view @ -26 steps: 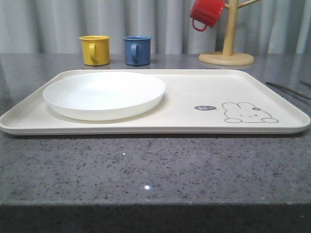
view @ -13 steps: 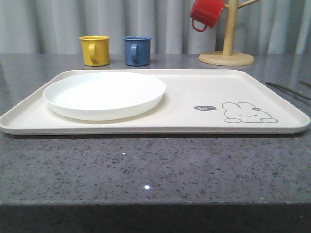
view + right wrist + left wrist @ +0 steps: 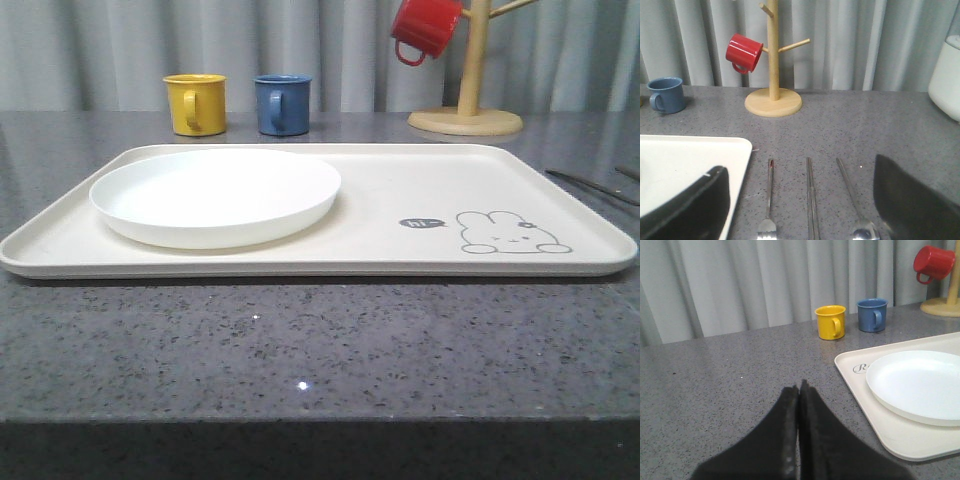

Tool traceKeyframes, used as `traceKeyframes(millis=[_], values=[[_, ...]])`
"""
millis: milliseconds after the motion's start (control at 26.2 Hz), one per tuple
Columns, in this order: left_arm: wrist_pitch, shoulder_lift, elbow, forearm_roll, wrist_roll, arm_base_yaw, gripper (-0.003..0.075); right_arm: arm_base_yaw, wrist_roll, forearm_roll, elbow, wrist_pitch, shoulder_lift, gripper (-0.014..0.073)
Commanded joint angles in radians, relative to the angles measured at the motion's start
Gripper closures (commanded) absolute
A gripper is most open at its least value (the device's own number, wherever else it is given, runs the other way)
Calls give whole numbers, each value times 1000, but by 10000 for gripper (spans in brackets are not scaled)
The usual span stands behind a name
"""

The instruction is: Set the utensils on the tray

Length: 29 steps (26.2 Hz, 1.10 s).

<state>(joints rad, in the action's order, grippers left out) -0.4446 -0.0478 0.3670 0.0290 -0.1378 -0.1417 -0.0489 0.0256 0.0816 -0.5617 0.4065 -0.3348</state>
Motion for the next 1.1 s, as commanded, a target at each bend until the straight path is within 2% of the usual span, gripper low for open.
traceKeyframes(millis=[0,800,914,1067], values=[[80,-5,25,-12,10,0,738,-4,10,-1,-35,-79,-15,-17],[78,-5,25,-12,10,0,738,-4,10,-1,-35,-75,-15,-15],[78,-5,25,-12,10,0,738,-4,10,-1,-58,-12,-57,60],[78,-5,25,-12,10,0,738,-4,10,-1,-138,65,-236,179]])
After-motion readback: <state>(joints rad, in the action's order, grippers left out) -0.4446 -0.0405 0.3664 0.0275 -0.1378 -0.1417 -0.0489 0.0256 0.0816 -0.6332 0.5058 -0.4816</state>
